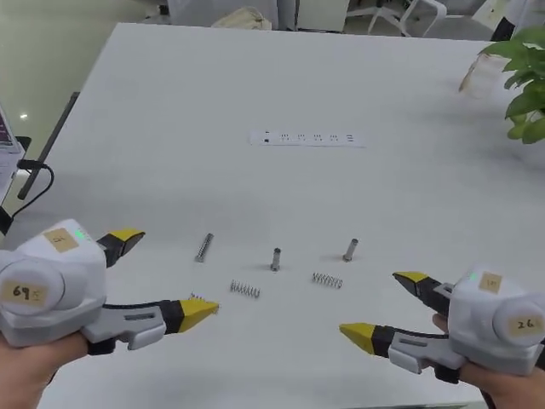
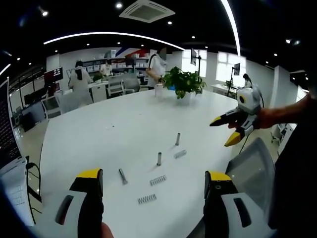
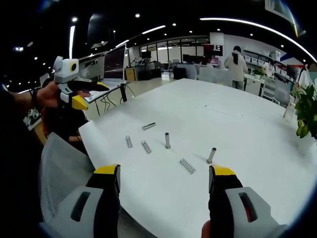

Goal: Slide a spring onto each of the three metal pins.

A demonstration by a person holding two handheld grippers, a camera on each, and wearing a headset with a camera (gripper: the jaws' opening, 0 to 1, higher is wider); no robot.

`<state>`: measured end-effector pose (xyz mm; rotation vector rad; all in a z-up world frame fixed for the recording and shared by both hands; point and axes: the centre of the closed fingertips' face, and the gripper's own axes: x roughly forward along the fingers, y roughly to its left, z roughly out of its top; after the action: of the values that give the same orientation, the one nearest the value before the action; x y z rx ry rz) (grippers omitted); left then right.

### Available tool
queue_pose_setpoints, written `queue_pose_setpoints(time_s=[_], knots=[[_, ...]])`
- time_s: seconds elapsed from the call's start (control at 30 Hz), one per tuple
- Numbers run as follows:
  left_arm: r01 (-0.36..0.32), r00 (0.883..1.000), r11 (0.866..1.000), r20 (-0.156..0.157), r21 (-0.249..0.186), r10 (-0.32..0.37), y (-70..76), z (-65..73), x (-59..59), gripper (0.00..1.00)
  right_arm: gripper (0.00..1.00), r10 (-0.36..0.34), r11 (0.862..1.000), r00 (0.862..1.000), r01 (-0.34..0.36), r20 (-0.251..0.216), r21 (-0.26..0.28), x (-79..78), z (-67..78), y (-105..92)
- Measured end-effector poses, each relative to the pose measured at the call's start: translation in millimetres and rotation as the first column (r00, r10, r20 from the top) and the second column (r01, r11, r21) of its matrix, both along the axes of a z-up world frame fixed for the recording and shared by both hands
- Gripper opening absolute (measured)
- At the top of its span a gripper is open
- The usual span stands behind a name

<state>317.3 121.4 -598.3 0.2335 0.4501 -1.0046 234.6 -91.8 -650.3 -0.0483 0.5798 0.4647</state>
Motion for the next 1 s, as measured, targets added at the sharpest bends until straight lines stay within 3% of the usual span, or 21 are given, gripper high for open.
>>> queue_pose_setpoints(time_s=[0.5, 0.83, 1.0], knots=[[-0.033, 0.999, 0.999, -0.033, -0.008, 0.032, 1.2, -9.8, 8.7, 0.79, 0.72, -0.012, 1.0, 1.0, 0.012, 0.0, 0.005, 4.0, 0.6, -2.8], [-0.029, 0.999, 1.0, -0.046, 0.003, 0.029, -2.4, -16.6, 20.5, 0.76, 0.72, -0.024, 1.0, 1.0, 0.024, -0.004, 0.015, 3.1, 0.6, -2.7], [-0.032, 0.998, 0.999, -0.062, -0.015, 0.031, -6.1, -18.1, 26.7, 0.75, 0.72, -0.029, 0.999, 1.0, 0.029, -0.008, 0.017, 0.9, -0.6, -4.2]])
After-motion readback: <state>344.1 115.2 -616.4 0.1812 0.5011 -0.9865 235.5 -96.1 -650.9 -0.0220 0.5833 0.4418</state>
